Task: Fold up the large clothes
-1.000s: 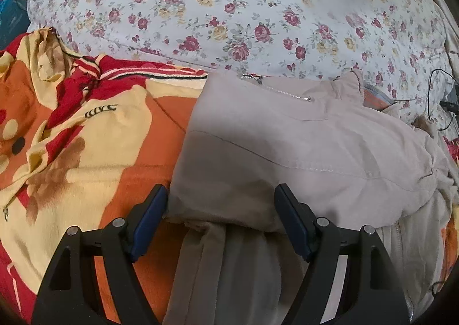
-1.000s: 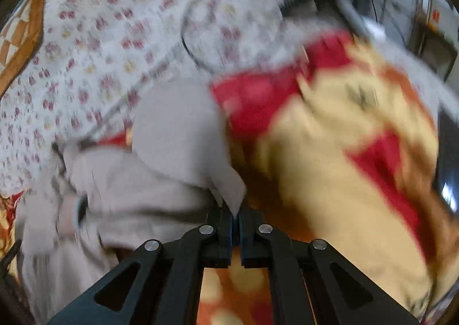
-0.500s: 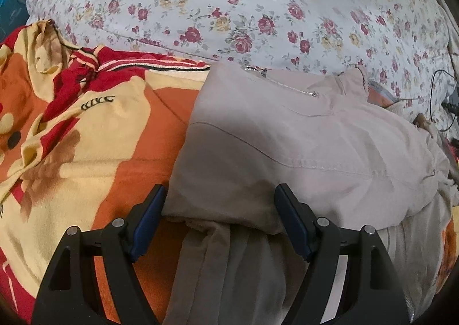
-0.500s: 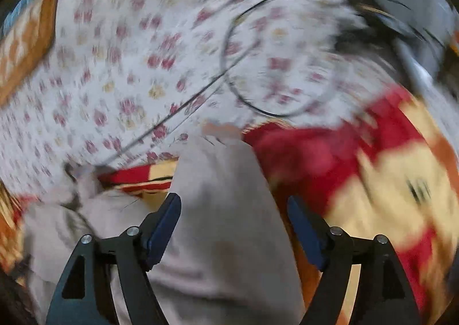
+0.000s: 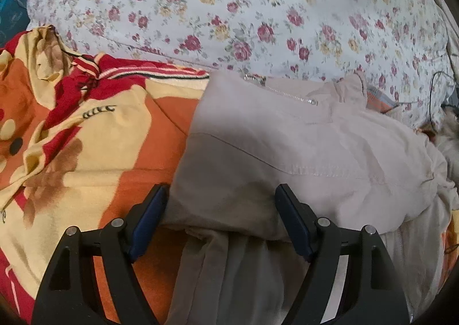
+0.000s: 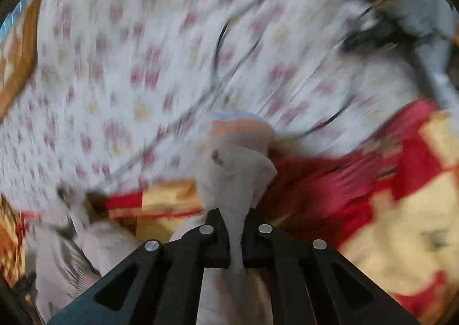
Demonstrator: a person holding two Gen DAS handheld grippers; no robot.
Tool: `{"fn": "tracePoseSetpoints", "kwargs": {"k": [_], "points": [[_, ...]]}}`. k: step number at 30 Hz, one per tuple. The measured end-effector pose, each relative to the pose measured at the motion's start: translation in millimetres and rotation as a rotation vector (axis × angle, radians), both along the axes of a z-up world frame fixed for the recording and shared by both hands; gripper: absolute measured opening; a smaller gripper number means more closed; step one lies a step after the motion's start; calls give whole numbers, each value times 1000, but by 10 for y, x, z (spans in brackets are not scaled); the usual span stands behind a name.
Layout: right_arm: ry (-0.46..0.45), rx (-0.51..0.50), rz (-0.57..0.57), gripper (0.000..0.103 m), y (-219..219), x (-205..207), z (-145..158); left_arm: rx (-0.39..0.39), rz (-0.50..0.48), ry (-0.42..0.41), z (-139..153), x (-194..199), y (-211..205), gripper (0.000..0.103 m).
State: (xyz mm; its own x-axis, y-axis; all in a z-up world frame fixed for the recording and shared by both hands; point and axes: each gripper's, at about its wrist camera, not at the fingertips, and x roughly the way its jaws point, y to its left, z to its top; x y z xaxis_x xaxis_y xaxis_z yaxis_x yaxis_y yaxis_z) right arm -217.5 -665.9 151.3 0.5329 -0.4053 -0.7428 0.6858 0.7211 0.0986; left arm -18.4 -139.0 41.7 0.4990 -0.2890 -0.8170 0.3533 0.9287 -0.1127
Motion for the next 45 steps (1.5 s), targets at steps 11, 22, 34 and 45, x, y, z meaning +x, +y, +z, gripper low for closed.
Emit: {"fn": "tracePoseSetpoints", "kwargs": {"k": [11,22,34,45], "points": [[-231,-158,31,2,691,-347,1355,-106,48,-45,313,-42,216,78],[-63,-46,628,20,3100,1096,134,-183,86,7,284,84,401,78],[11,99,656,68,3001,235,-182,-292,-53,94,305,-46,71,84],[-33,108,413,71,2120,-741,-57,-272,-34,231,165,54,-914,83]]}}
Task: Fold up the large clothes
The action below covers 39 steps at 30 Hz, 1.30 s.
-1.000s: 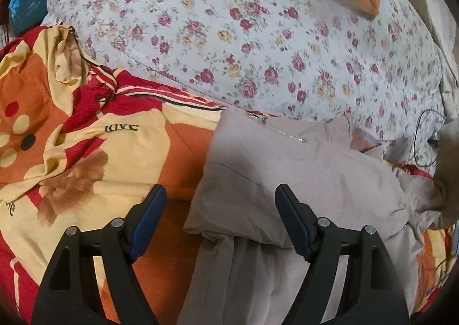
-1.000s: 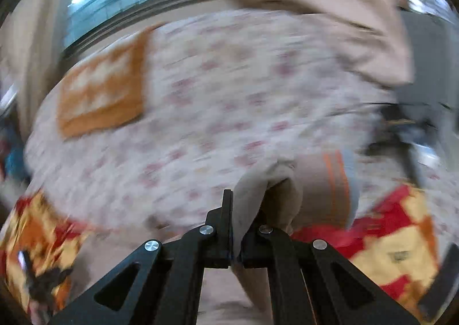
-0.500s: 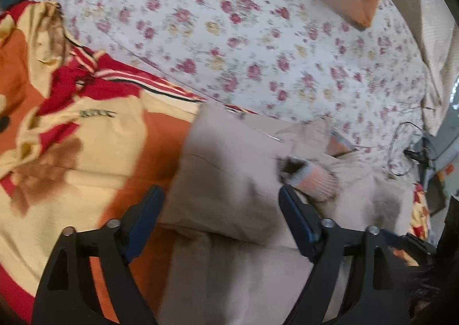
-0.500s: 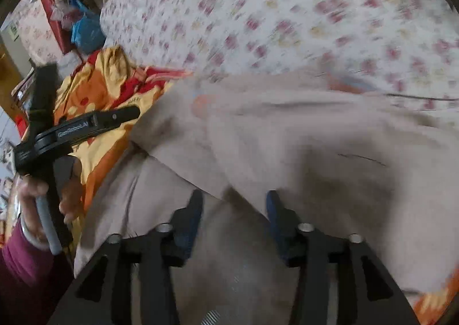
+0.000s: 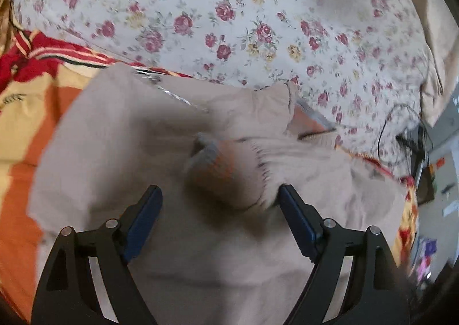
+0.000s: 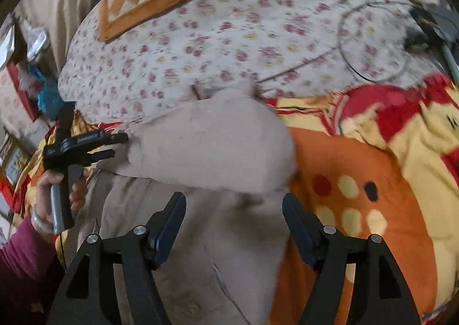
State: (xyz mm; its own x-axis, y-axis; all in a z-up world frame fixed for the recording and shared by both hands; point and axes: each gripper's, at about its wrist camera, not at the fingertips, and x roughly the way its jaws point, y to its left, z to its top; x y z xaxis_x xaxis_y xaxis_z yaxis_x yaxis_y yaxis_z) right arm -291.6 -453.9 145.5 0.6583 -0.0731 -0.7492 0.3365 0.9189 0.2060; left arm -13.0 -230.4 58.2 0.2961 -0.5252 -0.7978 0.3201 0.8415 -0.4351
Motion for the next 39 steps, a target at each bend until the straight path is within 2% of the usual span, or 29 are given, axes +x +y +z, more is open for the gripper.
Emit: {"fn": "tracePoseSetpoints", "kwargs": {"k": [1,3,5,7,9,12,16,22,26,28,29,30,31,32,33,34,36,38,39], "points": [[-7,0,-8,71,-48,-58,4,-9,5,-9,13,2,-53,79],[-9,-14,-17,72,-89,-110,3,4,-33,-15,81,-10,-208,24],[14,-42,-30,72,-125,-93,-41,-21,-44,0,212,18,-220,24],[46,-50,-25,72,-151,-33,-133,-60,-27,-67,496,41,-85,21],[68,-45,-7,72,-161,13,-237,-89,30,-147,804,75,159,20],[96,-61,9,72,-151,146,-376,-111,111,-169,1025,178,542,20],[92,-63,16,70,-163,402,-508,-46,135,-157,949,271,793,20],[86,-28,37,70,-83,581,-542,-36,136,-109,755,294,832,20],[82,-169,104,70,149,587,-477,-54,130,-127,862,303,766,20],[115,-250,103,68,210,684,-528,-67,131,-135,932,292,729,20],[132,-268,100,65,216,746,-576,-72,133,-135,952,288,717,20],[145,-273,104,48,215,810,-633,-75,133,-136,967,287,707,20],[169,-277,107,18,196,891,-714,-75,132,-137,977,280,697,20],[182,-292,90,9,161,908,-740,-74,128,-138,976,270,691,20],[176,-296,54,8,95,889,-716,-73,122,-138,956,257,695,20],[111,-230,10,7,-39,770,-601,-70,118,-139,929,245,700,21],[27,-159,-72,8,-250,512,-437,-59,95,-117,745,207,692,21],[33,-103,-128,8,-445,322,-439,-33,71,-51,426,171,638,21],[66,-66,-144,8,-514,269,-509,18,76,-29,240,139,601,21]]}}
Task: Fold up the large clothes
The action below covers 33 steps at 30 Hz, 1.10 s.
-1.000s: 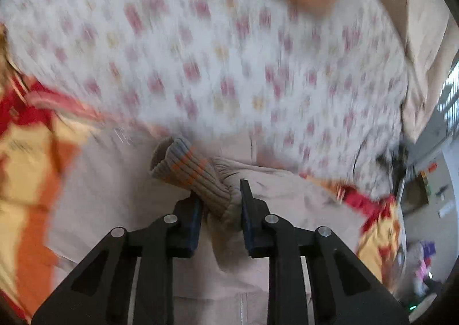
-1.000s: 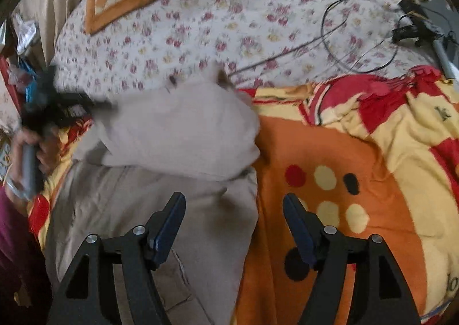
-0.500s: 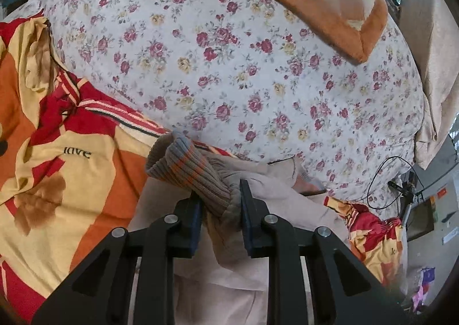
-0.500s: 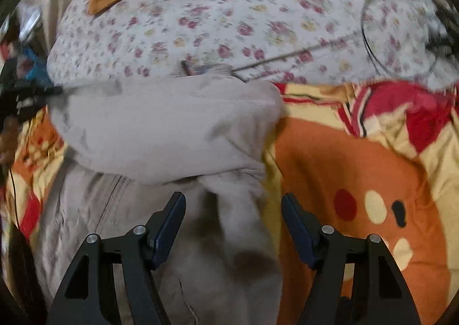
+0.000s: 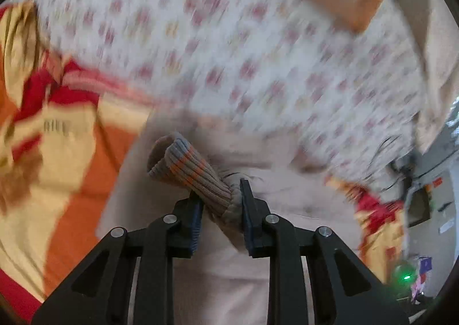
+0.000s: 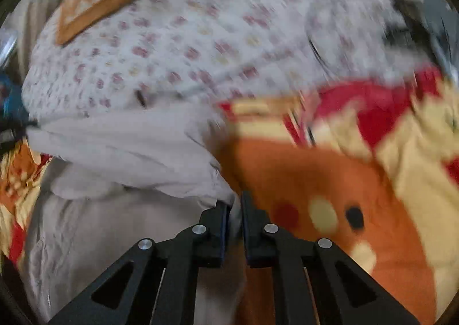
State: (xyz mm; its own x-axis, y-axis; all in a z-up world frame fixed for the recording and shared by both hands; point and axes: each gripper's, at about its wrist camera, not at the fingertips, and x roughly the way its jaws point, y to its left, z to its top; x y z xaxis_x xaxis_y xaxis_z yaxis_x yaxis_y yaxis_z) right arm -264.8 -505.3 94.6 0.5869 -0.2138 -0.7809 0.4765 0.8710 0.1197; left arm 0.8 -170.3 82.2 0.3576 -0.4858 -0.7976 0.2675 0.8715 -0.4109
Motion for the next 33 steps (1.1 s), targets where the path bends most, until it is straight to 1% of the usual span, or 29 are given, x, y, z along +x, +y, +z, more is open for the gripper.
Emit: {"fn": "tracePoseSetpoints", "kwargs": {"k": [1,2,3,4,5,6,7,8,9,10,12,14,15,18,20,21,22,23,24,25,26,27,28,29,30,31,32,33], "points": [[60,22,-23,8,-47,-64,-115,35,1,14,-129,-27,-22,21],[82,27,-26,9,-55,-96,-158,57,-1,28,-253,-53,-31,21],[91,42,-24,13,-54,-161,-177,60,-8,44,-351,-74,-25,21],[73,64,-31,17,-61,-257,-136,55,-15,59,-413,-88,-12,21],[54,71,-49,19,-70,-332,-81,52,-18,62,-429,-95,-5,21],[34,72,-67,25,-83,-390,1,51,-20,57,-419,-98,5,21],[7,74,-79,36,-101,-422,92,48,-23,48,-387,-98,12,21],[-15,78,-86,44,-121,-431,134,47,-24,41,-360,-100,9,21],[-44,85,-87,57,-126,-408,206,48,-24,34,-337,-100,5,21],[-70,98,-72,62,-124,-313,274,49,-23,30,-316,-98,0,21],[-80,113,-40,62,-123,-66,321,58,-23,26,-312,-102,-4,21],[-90,128,-17,70,-128,220,322,67,-22,31,-348,-114,-10,21],[-82,158,-17,74,-183,422,271,70,-21,36,-367,-116,-9,21],[-55,287,-74,74,-447,914,14,73,-24,52,-425,-108,-20,22],[-26,352,-87,74,-613,1153,-167,79,-31,55,-446,-102,-26,22],[-5,396,-73,68,-679,1275,-273,79,-34,59,-454,-96,-30,22],[6,433,-63,30,-702,1324,-339,73,-37,63,-461,-90,-27,22],[-15,470,-47,12,-706,1328,-355,64,-42,68,-467,-85,-26,22],[-77,472,-17,11,-669,1278,-271,60,-47,67,-472,-83,-24,22],[-133,431,6,11,-611,1199,-156,53,-55,66,-483,-77,-28,24],[-200,345,42,11,-518,1088,9,40,-69,70,-515,-67,-42,27],[-228,285,54,11,-470,1014,100,29,-79,78,-542,-62,-55,28],[-242,229,51,12,-445,945,163,22,-89,88,-579,-56,-84,29],[-231,227,40,12,-493,923,165,26,-92,85,-589,-64,-105,29],[-215,259,17,16,-581,907,118,36,-91,73,-585,-81,-127,29],[-204,304,-39,17,-713,863,40,55,-85,54,-574,-99,-143,29],[-201,308,-90,17,-814,841,21,65,-83,45,-568,-104,-148,29],[-202,284,-166,22,-926,750,15,68,-83,41,-566,-102,-150,29]]}}
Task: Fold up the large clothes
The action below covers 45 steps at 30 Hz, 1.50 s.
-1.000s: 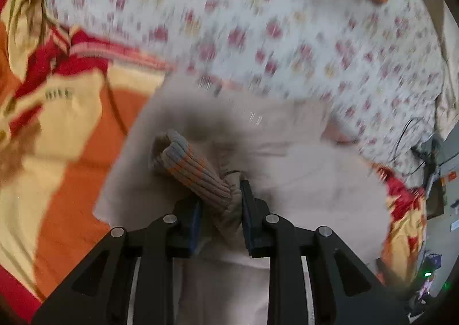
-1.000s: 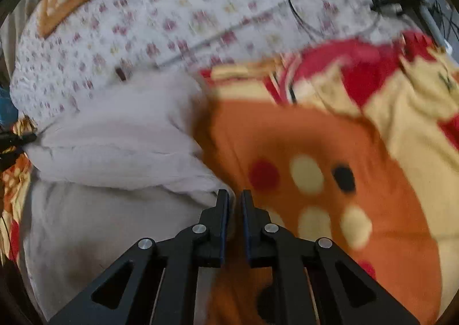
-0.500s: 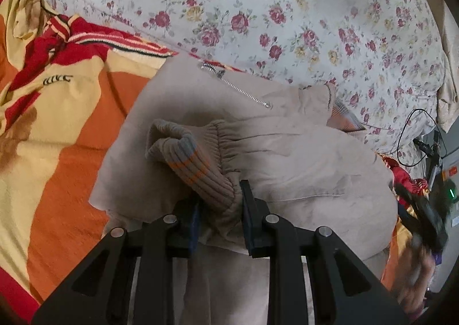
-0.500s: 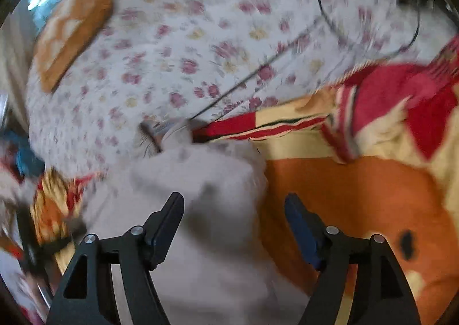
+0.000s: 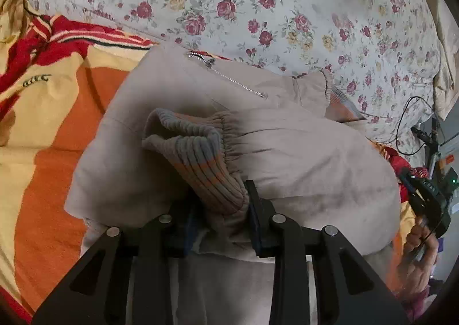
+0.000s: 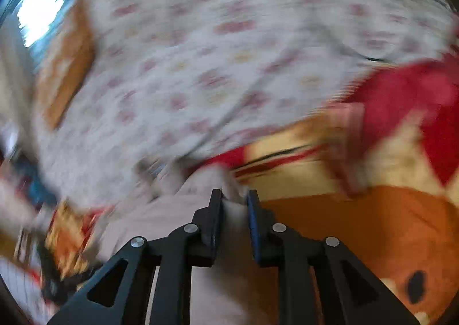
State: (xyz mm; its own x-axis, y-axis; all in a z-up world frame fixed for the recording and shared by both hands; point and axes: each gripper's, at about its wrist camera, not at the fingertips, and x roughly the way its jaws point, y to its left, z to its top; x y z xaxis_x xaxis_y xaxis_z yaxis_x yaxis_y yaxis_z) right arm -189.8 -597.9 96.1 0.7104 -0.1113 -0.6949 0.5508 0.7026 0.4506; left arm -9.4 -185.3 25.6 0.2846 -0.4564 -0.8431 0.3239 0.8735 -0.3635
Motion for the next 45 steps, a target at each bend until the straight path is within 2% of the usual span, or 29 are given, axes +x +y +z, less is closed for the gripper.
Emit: {"fn": "tracePoseSetpoints", "kwargs": {"k": [2,3,5,6,7,8,9,10,11,12,13,15,16,17,18,19,20,21,24,28,30,32,34,36,38,41,42,43,45], "points": [[-32,12,-108,22,-200,-235,30,0,-3,3,1,16,2,29],[-50,35,-96,22,-218,-274,54,0,-5,2,4,27,3,29],[-25,3,-16,33,-99,-267,130,2,-2,-2,5,45,0,28],[23,-33,40,59,25,-203,151,2,2,-1,-1,50,-3,28],[38,-29,85,78,112,-134,131,6,6,-3,-2,49,-8,29],[38,-15,113,80,154,-104,93,8,8,-6,4,51,-14,27],[35,6,141,78,220,-20,42,6,11,-14,27,53,-6,27],[63,24,171,68,283,103,-59,0,17,-28,69,57,19,27],[92,22,185,53,330,152,-110,-7,27,-44,119,66,58,27],[129,6,196,23,378,218,-154,-10,39,-54,151,82,103,27],[142,-20,196,22,424,244,-151,-11,51,-57,158,100,144,27],[66,-64,158,24,437,144,-62,11,64,-35,68,152,186,27],[61,-89,121,26,430,109,-63,17,62,-14,3,176,191,27],[87,-111,95,42,412,120,-112,14,59,2,-41,190,196,28],[144,-122,89,48,390,139,-184,2,58,7,-41,186,214,29],[203,-117,91,48,369,154,-241,-12,60,5,-8,169,239,31],[199,-108,90,48,341,91,-226,-20,69,0,47,152,276,41],[164,-112,84,48,320,-12,-165,-26,80,-15,112,135,317,50],[76,-166,97,47,392,-178,102,-29,127,-77,316,109,411,62],[88,-175,203,45,646,61,197,-20,126,-100,365,81,354,62],[146,-200,228,45,768,263,68,10,107,-93,270,63,269,62],[201,-213,226,45,816,422,-92,95,101,-89,101,101,136,62],[287,-241,202,45,792,651,-313,143,95,-65,-40,172,60,62],[322,-245,196,45,763,751,-397,175,95,-86,-69,228,-7,65],[328,-250,194,46,768,703,-308,190,94,-91,-33,252,-25,65],[268,-273,219,47,867,426,-4,162,87,-87,13,226,36,65],[257,-281,234,51,915,304,63,155,87,-86,15,209,61,65],[250,-286,247,55,958,210,110,146,90,-82,14,189,89,65],[260,-288,272,55,1026,51,66,124,103,-74,24,128,148,65]]}}
